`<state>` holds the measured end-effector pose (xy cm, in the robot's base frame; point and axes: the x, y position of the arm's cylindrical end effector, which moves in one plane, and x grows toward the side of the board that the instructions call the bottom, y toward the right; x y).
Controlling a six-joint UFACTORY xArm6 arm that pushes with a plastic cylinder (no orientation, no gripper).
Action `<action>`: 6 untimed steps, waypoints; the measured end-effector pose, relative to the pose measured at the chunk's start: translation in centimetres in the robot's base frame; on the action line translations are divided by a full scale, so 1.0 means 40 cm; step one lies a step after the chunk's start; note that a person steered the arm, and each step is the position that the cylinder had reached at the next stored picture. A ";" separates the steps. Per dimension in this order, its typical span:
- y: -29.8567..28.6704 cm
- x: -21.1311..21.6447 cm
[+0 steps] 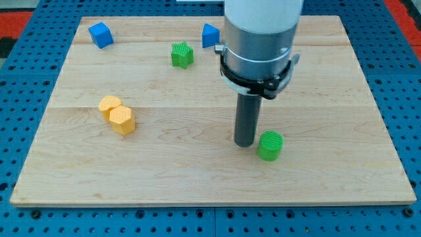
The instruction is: Move your arm closer to the yellow heart
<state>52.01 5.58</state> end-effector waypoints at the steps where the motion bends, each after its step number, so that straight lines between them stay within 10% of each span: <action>1: 0.105 0.019; 3: 0.109 -0.003; 6: -0.560 -0.012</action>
